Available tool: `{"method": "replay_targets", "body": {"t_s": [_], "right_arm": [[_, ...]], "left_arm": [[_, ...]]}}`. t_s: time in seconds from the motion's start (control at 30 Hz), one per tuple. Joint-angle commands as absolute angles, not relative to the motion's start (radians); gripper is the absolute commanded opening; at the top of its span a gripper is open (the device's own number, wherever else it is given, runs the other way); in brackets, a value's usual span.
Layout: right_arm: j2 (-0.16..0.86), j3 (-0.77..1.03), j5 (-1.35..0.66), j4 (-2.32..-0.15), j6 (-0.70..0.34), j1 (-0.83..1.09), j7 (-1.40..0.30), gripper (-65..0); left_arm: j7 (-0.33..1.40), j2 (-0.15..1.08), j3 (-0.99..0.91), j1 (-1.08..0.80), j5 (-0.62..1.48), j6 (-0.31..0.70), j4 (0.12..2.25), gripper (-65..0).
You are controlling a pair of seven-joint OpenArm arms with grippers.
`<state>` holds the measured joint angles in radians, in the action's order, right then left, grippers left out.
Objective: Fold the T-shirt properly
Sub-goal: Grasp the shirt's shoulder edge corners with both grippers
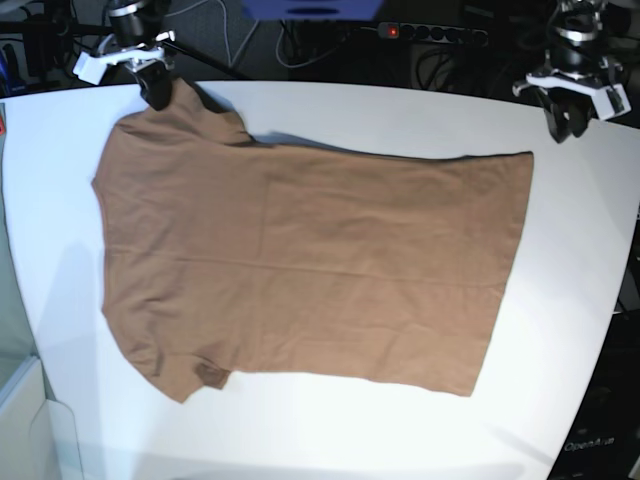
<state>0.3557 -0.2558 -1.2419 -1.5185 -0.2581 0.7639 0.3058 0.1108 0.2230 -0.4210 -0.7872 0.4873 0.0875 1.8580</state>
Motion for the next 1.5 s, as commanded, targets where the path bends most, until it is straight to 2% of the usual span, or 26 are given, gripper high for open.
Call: {"method": "replay_targets", "body": {"t_s": [0.0, 0.23, 0.37, 0.43, 0.63, 0.8, 0.97, 1.03, 1.13, 1.23, 1.37, 1.47], "right_arm": [[0.369, -0.254, -1.256, -1.529, -0.266, 0.773, 0.321, -63.5], [0.383, -0.254, -1.254, -1.503, -0.266, 0.75, 0.321, -63.5], [0.387, -0.252, -1.254, -1.503, -0.266, 0.746, 0.321, -63.5], [0.387, -0.252, -1.254, -1.503, -0.266, 0.746, 0.321, -63.5], [0.387, -0.254, -1.254, -1.503, -0.266, 0.746, 0.321, -63.5], [0.387, -0.254, -1.254, -1.503, -0.266, 0.746, 0.321, -63.5], [0.387, -0.254, -1.254, -1.503, -0.266, 0.746, 0.321, -63.5], [0.387, -0.254, -1.254, -1.503, -0.265, 0.745, 0.321, -63.5], [0.387, -0.254, -1.254, -1.503, -0.265, 0.745, 0.321, -63.5], [0.387, -0.254, -1.254, -1.503, -0.265, 0.745, 0.321, -63.5], [0.387, -0.254, -1.254, -1.503, -0.265, 0.745, 0.321, -63.5], [0.387, -0.254, -1.254, -1.503, -0.265, 0.745, 0.321, -63.5]], "left_arm": [[0.128, 0.252, -0.427, -0.76, 0.49, 0.093, 1.868, -45.6], [0.369, 0.239, -0.464, -0.564, 0.492, 0.213, 1.79, -44.6], [0.467, 0.174, -0.565, -0.492, 0.487, 0.292, 1.73, -28.6], [0.49, 0.15, -0.615, -0.472, 0.486, 0.34, 1.696, -23.6], [0.499, 0.145, -0.668, -0.417, 0.483, 0.447, 1.541, -23.5], [0.499, 0.176, -0.638, -0.378, 0.483, 0.467, 1.423, -23.5], [0.499, 0.176, -0.593, -0.372, 0.483, 0.467, 1.411, -23.9], [0.499, 0.176, -0.584, -0.377, 0.484, 0.467, 1.411, -28.5], [0.499, 0.176, -0.582, -0.377, 0.484, 0.467, 1.403, -43.8], [0.501, 0.176, -0.582, -0.377, 0.484, 0.467, 1.403, -56.2], [0.501, 0.176, -0.582, -0.377, 0.484, 0.467, 1.403, -61.9], [0.501, 0.176, -0.584, -0.378, 0.492, 0.469, 1.411, -61.9]]}}
